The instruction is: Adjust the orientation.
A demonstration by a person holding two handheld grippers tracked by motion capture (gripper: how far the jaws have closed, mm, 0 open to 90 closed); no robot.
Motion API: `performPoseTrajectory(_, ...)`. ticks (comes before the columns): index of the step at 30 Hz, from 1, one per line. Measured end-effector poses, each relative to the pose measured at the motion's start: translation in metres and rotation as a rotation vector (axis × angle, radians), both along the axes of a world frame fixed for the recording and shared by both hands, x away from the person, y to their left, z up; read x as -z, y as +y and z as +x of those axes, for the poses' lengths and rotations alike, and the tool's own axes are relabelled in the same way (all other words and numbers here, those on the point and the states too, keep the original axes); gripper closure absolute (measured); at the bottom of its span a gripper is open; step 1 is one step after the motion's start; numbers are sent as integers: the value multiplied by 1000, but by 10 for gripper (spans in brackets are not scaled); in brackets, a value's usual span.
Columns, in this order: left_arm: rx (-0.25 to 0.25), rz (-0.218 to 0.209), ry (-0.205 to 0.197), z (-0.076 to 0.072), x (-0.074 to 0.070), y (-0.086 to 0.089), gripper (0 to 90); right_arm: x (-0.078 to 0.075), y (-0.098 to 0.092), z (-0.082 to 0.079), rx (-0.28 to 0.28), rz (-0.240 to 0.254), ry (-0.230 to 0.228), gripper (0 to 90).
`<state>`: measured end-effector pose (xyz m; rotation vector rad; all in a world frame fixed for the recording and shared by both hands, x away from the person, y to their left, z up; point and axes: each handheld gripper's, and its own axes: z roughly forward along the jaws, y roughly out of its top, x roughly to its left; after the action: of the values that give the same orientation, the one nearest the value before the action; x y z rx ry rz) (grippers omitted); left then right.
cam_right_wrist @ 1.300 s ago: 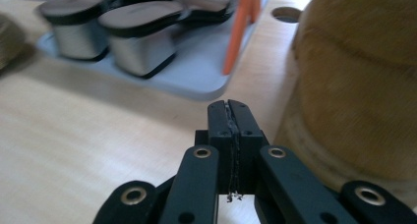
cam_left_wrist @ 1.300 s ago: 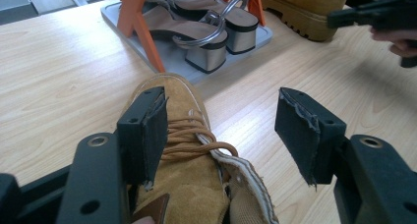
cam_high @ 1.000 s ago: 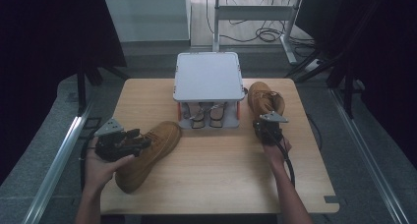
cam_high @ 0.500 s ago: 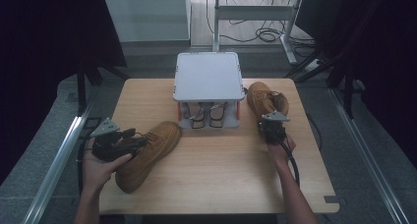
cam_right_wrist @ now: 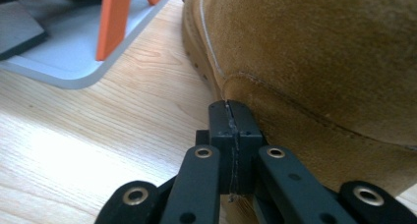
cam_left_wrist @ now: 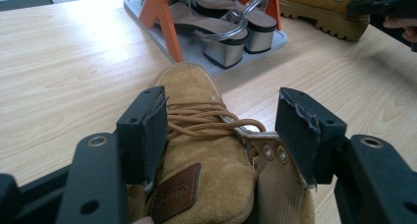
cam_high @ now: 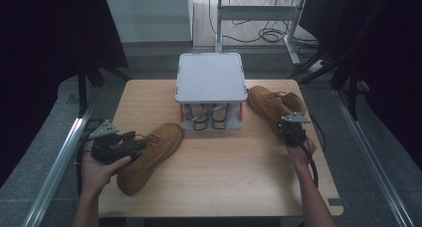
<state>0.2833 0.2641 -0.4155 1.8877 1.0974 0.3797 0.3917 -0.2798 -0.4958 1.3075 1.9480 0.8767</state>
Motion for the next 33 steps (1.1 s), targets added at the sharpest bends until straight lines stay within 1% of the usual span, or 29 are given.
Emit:
performPoseTrajectory(1,0,0,0,0,0,0,372,0,0,0,0,0,0,900)
performPoseTrajectory(2,0,-1,-1,0,0,1,372,0,-5,0,8,15,0,900)
performPoseTrajectory(7,0,-3,-3,0,1,3,372,-1,-11,-1,15,15,4,900)
performPoseTrajectory(11,-1,-3,-3,0,1,3,372,-1,-10,-1,0,49,28,898)
performPoseTrajectory(12,-3,-3,-4,0,1,4,371,-5,-9,-4,-18,66,27,892)
performPoseTrajectory(14,-4,-7,-4,1,1,5,371,-15,-8,-11,-55,98,9,887)
performPoseTrajectory(17,-4,-11,-2,1,1,5,372,-38,-9,-19,-96,128,-35,881)
performPoseTrajectory(19,-3,-17,-2,1,1,6,372,-54,-13,-20,-102,147,-64,859)
performPoseTrajectory(20,-2,-17,-2,1,1,6,372,-64,-18,-19,-103,142,-82,832)
performPoseTrajectory(22,-3,-16,-3,1,1,6,372,-80,-28,-12,-84,124,-99,790)
performPoseTrajectory(23,-3,-16,-3,1,1,6,372,-84,-32,-9,-80,125,-99,771)
performPoseTrajectory(24,-2,-15,-3,1,1,6,372,-89,-40,-2,-58,122,-99,733)
performPoseTrajectory(26,-3,-17,-3,1,1,6,372,-95,-50,7,-24,116,-108,678)
performPoseTrajectory(27,-3,-17,-3,1,1,6,371,-95,-50,7,-24,116,-108,678)
performPoseTrajectory(28,-3,-18,-3,2,1,6,372,-98,-60,21,-6,125,-83,594)
performPoseTrajectory(30,-3,-16,-3,2,1,6,372,-98,-66,33,11,108,-59,560)
performPoseTrajectory(31,-3,-16,-3,2,1,6,372,-98,-66,33,11,108,-59,560)
performPoseTrajectory(32,-1,-15,-4,2,1,6,372,-95,-72,47,26,101,-26,512)
performPoseTrajectory(33,-1,-15,-4,2,1,6,372,-93,-75,53,27,101,-13,507)
